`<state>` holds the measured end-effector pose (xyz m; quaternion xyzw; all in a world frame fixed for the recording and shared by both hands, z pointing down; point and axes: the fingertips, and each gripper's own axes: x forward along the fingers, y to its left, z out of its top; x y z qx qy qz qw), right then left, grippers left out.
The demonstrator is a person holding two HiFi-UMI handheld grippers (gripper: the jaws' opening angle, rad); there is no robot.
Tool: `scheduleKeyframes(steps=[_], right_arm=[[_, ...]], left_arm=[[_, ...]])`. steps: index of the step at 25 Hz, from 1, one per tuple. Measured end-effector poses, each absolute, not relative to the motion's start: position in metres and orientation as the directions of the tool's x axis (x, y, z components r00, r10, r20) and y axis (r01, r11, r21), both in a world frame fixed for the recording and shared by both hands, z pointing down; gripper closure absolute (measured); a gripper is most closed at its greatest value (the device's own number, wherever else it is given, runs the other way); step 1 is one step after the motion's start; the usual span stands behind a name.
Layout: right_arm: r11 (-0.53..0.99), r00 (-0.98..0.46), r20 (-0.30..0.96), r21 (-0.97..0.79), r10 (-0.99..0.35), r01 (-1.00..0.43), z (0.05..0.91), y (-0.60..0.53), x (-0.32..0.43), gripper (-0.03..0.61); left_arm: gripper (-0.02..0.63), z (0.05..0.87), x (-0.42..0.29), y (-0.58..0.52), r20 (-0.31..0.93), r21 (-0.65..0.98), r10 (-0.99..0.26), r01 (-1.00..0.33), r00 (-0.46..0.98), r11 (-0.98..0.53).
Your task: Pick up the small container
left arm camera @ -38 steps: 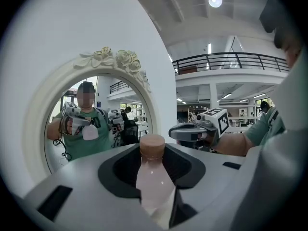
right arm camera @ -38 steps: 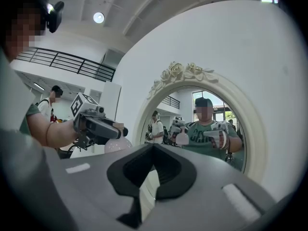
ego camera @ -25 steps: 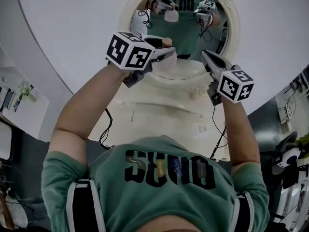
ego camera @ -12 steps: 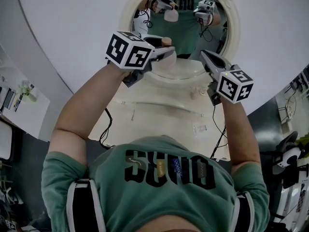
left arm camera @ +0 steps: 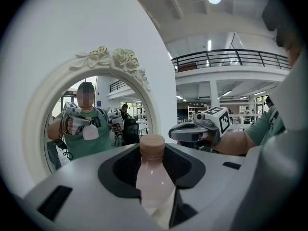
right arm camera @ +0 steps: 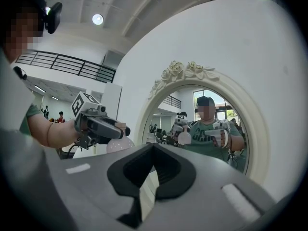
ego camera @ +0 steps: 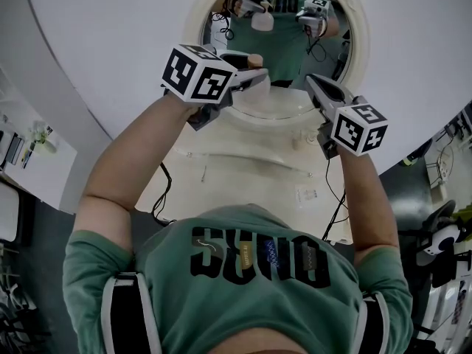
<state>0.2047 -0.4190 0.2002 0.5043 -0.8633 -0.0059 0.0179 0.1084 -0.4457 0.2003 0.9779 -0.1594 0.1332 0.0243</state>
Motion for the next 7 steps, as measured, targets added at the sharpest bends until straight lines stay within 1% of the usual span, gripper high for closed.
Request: scheduleKeyframes(steps=[7], right_arm=[[0.494,-0.493,0.027,0.033,-0.869,-0.869,0.1994,-0.4178,0.2059,0.571]], left_arm=[[0.472,0.1957,0.1095,-0.4439,0.269,-0.006,-0.308,-0.318,0.912,-0.948]])
